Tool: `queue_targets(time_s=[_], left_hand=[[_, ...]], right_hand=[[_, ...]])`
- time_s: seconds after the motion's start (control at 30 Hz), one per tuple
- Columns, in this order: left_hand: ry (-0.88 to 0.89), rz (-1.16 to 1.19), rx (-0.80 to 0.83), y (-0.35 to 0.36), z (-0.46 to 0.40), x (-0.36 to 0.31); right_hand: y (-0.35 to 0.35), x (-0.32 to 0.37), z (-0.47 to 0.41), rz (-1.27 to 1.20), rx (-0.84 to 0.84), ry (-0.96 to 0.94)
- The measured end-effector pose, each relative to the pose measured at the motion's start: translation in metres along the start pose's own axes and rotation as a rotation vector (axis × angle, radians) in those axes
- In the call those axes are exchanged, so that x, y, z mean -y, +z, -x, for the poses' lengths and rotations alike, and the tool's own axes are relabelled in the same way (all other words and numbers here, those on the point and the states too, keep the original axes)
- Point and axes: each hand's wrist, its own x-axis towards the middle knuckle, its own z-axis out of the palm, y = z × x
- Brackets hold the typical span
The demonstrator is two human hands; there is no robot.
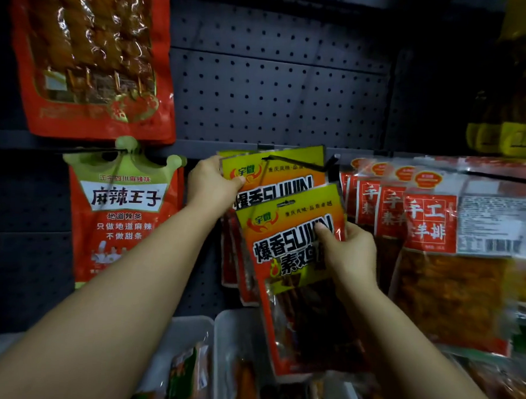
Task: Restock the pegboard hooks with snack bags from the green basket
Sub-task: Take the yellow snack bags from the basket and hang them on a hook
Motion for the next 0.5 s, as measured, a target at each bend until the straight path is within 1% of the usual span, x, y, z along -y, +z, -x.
queue_targets(time_s=[0.17, 0.23, 0.37, 0.5], left_hand=[[0.033, -0.032, -0.023, -0.004, 0.007, -0.006], [0.052, 0.025, 0.007, -0.009, 0.015, -0.007], [0.100, 0.199, 0.082, -0.028, 0.041, -0.014], [0.153, 0.323, 0.169, -0.056, 0.076, -0.035]], right_hand=[[-0.022, 0.002, 0.018, -0.012, -0.040, -0.036], [-0.034, 0.003, 0.028, -0.078, 0.012, -0.036], [-0.050, 0.014, 0.049, -0.317, 0.173, 0.051], [-0.052, 0.026, 0.063, -0.442, 0.212, 0.049]])
